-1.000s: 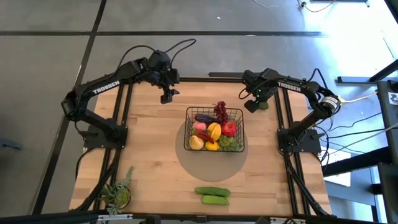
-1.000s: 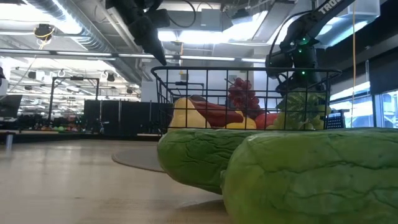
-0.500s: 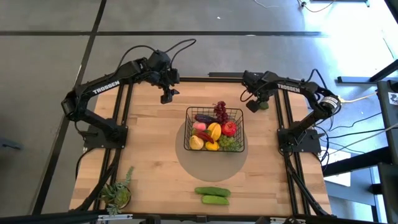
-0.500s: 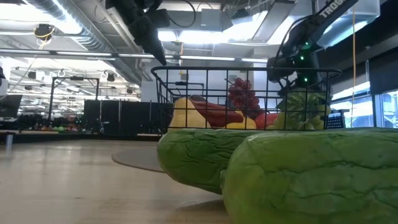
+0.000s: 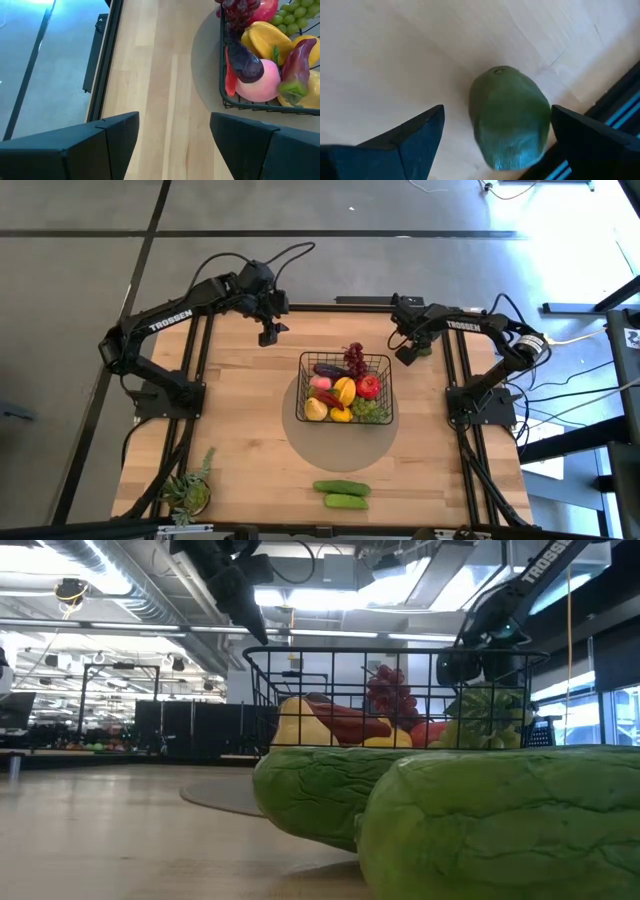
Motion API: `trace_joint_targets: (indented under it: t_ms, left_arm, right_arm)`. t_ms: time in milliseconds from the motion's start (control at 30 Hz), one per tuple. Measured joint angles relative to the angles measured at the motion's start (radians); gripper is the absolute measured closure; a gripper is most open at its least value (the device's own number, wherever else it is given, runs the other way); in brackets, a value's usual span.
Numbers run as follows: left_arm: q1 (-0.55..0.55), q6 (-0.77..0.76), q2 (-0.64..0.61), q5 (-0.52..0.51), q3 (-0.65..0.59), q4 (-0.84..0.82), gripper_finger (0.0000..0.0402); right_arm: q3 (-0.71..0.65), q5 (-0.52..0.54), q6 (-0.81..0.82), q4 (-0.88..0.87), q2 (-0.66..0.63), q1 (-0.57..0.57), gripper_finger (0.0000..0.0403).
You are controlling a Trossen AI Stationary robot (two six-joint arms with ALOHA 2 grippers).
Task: Build produce basket
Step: Put the green lime into the black wire basket
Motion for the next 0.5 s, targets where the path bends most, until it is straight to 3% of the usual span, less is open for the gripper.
trace_joint_targets:
  t_ms: [233, 500]
  left_arm:
    - [0.0, 0.0, 0.0, 0.0, 0.0, 0.0, 0.0168]
    - [0.0, 0.0, 0.0, 0.0, 0.0, 0.0, 0.0168]
  right_arm:
    - [-0.035, -0.041, 0.029, 0.027, 0.0, -0.01, 0.0067]
    - [-0.035, -0.092, 0.076, 0.073, 0.0, -0.009, 0.0157]
